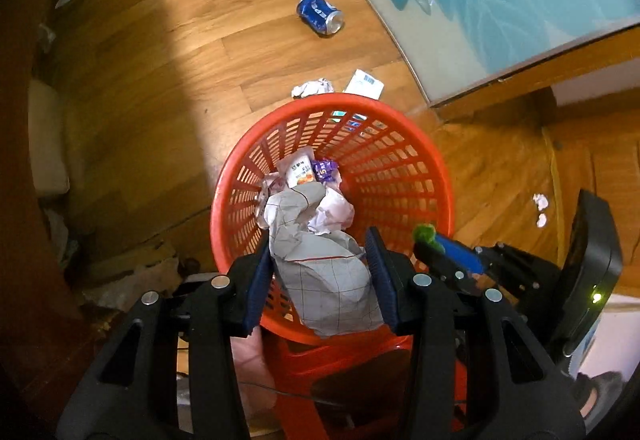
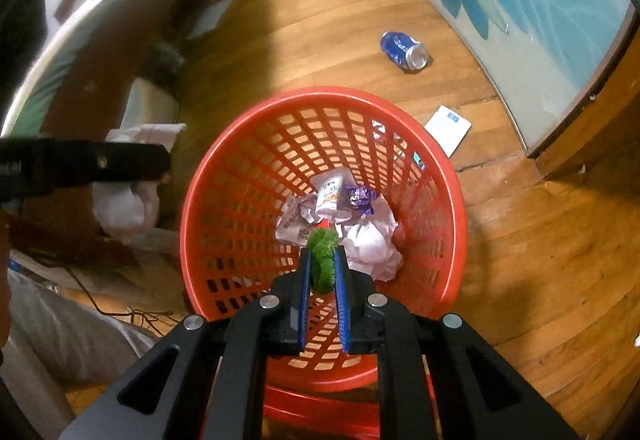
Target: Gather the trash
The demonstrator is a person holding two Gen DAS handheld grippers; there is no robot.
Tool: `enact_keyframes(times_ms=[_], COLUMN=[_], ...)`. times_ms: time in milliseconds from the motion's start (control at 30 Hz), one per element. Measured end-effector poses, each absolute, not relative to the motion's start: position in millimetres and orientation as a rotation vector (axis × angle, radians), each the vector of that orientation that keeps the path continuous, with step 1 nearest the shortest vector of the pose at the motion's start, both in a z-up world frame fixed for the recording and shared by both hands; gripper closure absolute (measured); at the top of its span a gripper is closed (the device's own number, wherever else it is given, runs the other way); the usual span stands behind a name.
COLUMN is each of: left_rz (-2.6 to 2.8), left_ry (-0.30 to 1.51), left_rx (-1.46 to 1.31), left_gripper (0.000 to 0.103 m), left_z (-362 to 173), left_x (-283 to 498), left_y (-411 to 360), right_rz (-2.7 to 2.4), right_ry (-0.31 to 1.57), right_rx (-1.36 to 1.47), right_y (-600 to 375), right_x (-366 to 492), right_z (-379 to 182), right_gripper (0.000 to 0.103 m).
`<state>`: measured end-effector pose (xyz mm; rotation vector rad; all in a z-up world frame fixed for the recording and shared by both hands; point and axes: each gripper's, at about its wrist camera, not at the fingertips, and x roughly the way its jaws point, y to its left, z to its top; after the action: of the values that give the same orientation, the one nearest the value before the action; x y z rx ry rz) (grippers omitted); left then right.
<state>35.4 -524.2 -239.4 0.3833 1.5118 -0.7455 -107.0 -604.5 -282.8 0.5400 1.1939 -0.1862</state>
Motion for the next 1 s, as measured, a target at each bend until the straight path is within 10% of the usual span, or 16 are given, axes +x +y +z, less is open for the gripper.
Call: enact_keyframes(times_ms=[167,333,1000], left_rz=[-0.746,-0.747,-0.653], left_ry=[1.468,1.429,1.208], left_rx=[0.432,0.48,0.238], left_gripper=[0.051,0.031,0.031], left_z=[-232.6,-229.3,-135.8], left_x=[32.7,28.5,67.9], left_y=[-531.2,-532.4,-490.2], right_rz=[-0.173,-0.209,-0.176], right_ry=[1.187,1.161,1.046], right_rx=[0.56,0.555,0.506], right_y=[-605.6,-606.0,-592.8], right_x=[-98.7,-97.1,-64.3], right_z=[-281.4,-270.7,-181.1], right_gripper=[0.085,0.043,0.045])
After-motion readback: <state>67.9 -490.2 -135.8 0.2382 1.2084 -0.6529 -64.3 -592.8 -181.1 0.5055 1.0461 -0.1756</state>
